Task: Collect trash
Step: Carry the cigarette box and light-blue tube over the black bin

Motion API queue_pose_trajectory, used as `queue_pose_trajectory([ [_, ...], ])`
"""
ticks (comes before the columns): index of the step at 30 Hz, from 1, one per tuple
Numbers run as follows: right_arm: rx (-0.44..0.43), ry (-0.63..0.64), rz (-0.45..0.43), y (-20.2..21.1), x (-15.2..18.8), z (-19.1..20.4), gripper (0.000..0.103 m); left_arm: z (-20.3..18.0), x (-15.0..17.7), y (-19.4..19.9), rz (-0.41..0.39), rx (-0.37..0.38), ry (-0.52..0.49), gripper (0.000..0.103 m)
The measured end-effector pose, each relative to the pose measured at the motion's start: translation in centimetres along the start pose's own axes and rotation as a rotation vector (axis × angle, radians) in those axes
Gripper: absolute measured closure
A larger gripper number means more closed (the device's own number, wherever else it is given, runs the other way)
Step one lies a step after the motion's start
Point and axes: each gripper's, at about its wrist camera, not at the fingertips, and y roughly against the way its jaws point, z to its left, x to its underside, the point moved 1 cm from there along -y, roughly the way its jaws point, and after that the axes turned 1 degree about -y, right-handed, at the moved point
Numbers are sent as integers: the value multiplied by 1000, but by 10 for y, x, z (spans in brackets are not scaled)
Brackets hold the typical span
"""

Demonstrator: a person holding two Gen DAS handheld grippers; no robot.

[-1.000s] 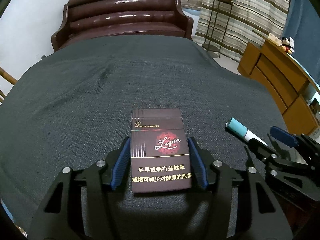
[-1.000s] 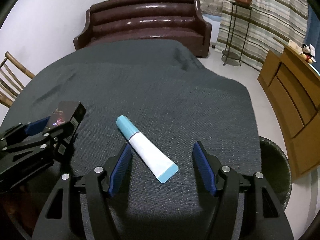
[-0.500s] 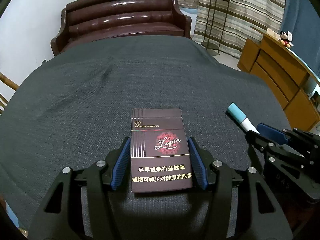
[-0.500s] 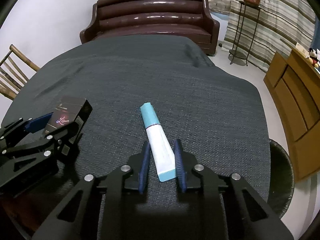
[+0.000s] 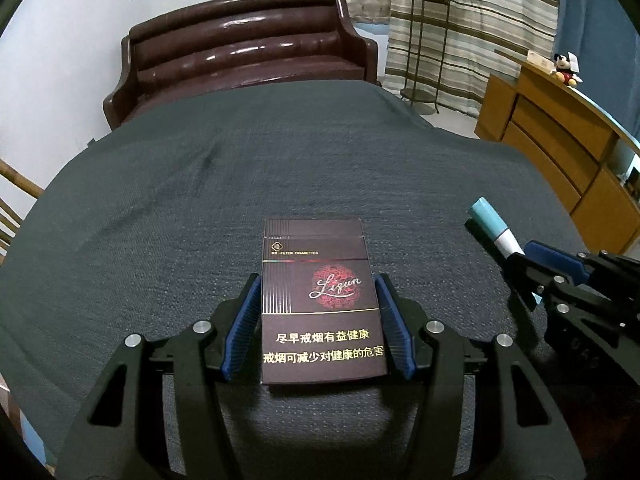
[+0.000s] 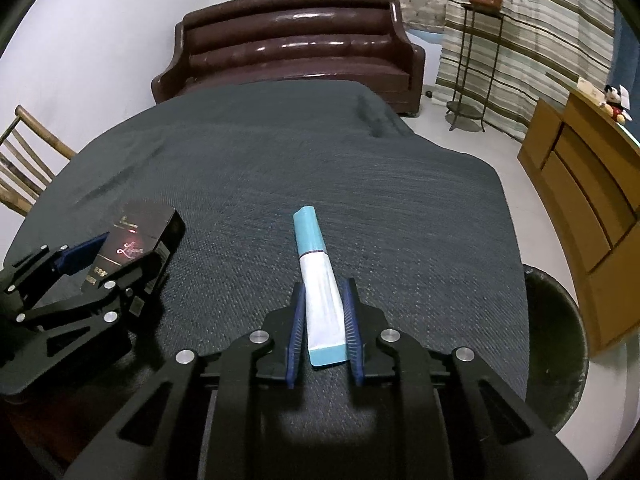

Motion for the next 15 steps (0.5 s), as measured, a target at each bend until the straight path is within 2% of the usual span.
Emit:
queue_pose_trajectory([
  [15,26,-90,-61,23,13,-25,83,-14,5,13,-31,26,-14,48],
])
